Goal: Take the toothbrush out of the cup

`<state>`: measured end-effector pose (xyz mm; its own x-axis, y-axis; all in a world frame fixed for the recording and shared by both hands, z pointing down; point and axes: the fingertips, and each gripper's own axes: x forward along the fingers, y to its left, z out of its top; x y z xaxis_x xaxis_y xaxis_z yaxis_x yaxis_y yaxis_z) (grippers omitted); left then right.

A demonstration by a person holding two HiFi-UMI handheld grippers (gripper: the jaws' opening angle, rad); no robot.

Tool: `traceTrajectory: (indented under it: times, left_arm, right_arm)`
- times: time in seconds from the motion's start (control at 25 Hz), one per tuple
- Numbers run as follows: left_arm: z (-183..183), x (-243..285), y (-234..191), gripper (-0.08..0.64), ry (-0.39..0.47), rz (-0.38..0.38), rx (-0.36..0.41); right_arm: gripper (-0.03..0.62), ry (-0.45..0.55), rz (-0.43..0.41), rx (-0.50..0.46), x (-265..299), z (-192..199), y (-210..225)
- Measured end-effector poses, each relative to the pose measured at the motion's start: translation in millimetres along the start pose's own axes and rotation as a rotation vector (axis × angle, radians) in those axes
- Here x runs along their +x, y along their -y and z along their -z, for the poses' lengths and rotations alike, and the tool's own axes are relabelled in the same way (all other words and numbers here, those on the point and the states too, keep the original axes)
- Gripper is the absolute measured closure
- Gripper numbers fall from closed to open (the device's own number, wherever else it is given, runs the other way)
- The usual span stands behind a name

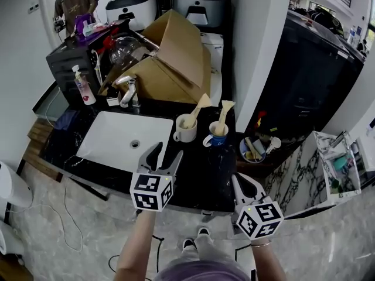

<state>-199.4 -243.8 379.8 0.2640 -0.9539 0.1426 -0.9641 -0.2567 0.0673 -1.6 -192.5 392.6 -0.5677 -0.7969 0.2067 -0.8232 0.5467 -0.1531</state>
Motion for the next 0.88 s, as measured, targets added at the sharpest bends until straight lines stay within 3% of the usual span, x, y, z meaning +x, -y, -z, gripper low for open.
traceTrajectory:
  times: [0.24,0.56,0.88]
  left_arm:
    - [-9.5,41.6,0.3,0.322,-0.01,0.022,0.022]
    - [-20.3,99.6,-0.9,0.357,-0.056,0.032,0.106]
    - [-13.9,152.8,4.0,0.365,-0.119,0.051,0.126]
  right_arm:
    - [0.589,0.009,0.005,0.018,19.7,-4.2,19.2]
    - [0.591,0.005,0.004,0.03,47.4,-12.1,48.3]
    - [0.589,-0.015,-0.01,0.045,69.0,-10.1,67.6]
